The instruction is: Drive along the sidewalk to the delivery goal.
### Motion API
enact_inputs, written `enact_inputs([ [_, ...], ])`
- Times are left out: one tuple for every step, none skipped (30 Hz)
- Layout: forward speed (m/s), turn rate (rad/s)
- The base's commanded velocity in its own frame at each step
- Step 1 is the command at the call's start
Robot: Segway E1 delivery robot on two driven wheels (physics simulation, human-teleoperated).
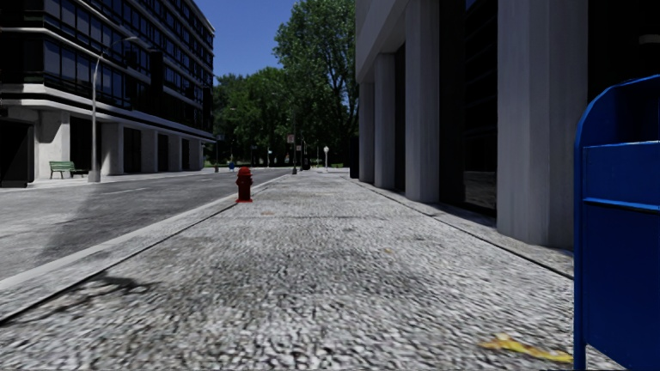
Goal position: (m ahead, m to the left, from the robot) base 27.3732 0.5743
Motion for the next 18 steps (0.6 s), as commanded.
enact_inputs([
  [2.0, 0.0],
  [2.0, 0.0],
  [2.0, 0.0],
  [2.0, 0.0],
  [2.0, 0.0],
  [2.0, 0.0],
  [2.0, 0.0],
  [2.0, 0.0],
  [2.0, 0.0],
  [2.0, 0.0],
  [2.0, 0.0],
  [2.0, 0.0],
  [2.0, -0.24],
  [2.0, -0.3],
  [2.0, -0.32],
  [2.0, -0.32],
  [2.0, -0.32],
  [2.0, 0.0],
])
